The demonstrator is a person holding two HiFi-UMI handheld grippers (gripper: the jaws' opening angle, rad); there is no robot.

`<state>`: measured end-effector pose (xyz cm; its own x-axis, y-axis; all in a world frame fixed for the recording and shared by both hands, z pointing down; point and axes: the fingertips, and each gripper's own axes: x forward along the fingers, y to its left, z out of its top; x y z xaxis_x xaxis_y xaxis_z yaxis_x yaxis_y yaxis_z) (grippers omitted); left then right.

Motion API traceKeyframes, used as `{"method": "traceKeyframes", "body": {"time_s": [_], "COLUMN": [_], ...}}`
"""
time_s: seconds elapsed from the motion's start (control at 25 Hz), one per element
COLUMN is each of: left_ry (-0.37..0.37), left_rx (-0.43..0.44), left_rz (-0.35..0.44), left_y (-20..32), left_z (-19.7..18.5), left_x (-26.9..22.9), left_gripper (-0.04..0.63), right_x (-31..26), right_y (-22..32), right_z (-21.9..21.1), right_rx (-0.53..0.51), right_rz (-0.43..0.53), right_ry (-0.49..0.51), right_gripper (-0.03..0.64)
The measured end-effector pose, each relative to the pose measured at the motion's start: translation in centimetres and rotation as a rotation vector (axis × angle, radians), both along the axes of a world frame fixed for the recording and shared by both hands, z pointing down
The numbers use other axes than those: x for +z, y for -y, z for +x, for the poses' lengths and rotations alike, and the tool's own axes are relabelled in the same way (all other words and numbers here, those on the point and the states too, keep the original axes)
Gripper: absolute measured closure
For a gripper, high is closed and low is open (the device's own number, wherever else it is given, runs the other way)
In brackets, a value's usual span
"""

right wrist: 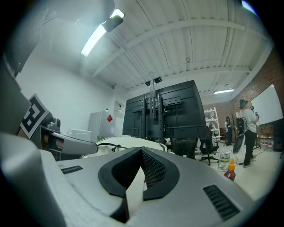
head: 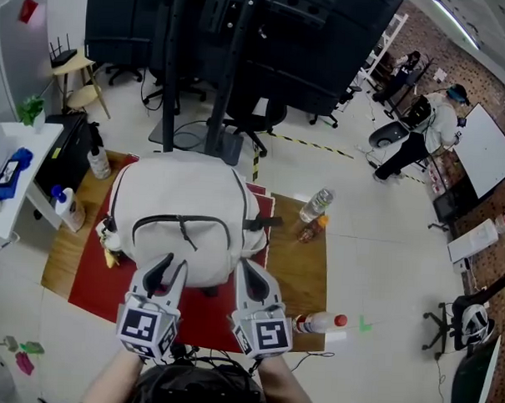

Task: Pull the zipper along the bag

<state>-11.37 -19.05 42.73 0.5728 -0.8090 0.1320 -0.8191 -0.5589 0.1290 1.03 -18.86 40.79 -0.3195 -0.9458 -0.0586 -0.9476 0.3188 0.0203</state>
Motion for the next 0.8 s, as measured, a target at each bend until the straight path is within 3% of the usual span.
{"method": "traceKeyframes", "body": {"time_s": [0.24,0.6,0.8], "left_ry": [0.013,-0.050,-0.071], "left_rx": [0.072,0.042,-0.029], "left_rz": [-0.071,-0.148,-0.212], "left_y": [2.3,5.1,7.0], "left_z": [1.2,3.0,3.1], "left_x": [1.3,1.1,1.9], "left_gripper": [0.370,0.330,0.316], "right_x": [0.6,1.1,1.0], "right_y": [1.0,3.2,4.5], "right_z": [0.1,2.3,2.8], "right_rx": [0.022,-0.017,-0.048], "right_rz": [-0.008,-0.020,-0.023], "right_ry": [-0.020,-0.001,0.000], "right_gripper": [0.601,0.601,0.601]}}
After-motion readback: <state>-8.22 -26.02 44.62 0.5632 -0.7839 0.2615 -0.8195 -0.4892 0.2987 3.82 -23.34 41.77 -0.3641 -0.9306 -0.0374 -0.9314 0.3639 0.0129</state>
